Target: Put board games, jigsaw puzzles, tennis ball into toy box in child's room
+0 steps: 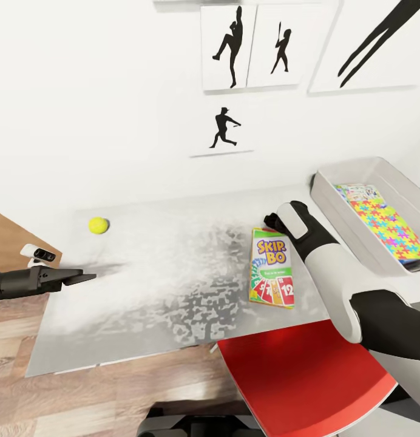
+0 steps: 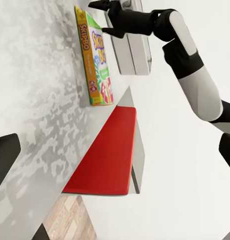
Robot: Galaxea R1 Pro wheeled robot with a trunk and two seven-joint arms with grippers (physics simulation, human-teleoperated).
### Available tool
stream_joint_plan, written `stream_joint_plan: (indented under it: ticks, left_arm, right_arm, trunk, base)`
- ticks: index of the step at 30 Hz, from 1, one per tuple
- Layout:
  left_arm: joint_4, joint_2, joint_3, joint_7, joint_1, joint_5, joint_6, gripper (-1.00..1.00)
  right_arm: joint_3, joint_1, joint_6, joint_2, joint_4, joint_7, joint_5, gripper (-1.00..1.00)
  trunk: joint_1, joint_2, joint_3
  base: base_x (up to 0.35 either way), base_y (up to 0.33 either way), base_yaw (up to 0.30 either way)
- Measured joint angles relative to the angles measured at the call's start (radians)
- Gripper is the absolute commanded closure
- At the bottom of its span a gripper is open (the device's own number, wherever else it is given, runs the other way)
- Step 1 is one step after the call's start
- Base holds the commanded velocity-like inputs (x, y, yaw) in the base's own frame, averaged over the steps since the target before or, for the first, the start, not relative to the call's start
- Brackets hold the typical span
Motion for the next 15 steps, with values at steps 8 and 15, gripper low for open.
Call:
stream_joint_plan:
  ticks: [8,15]
  left_arm:
    - [0.000,0.000,0.000,0.000,0.000,0.000,0.000,-1.00]
    - [0.000,0.000,0.000,0.000,0.000,0.000,0.000,-1.00]
  right_arm:
    - [0.000,0.002,0.006,-0.006,-0.021,0.000,-0.002,-1.00]
    - [-0.023,0.009,0.005,-0.016,-0.022,0.000,-0.005,-1.00]
  trunk:
    - [0.000,0.000,0.004]
    - [0.000,0.000,0.009]
  base:
    - [0.000,0.000,0.000]
    - [0.000,0.000,0.000]
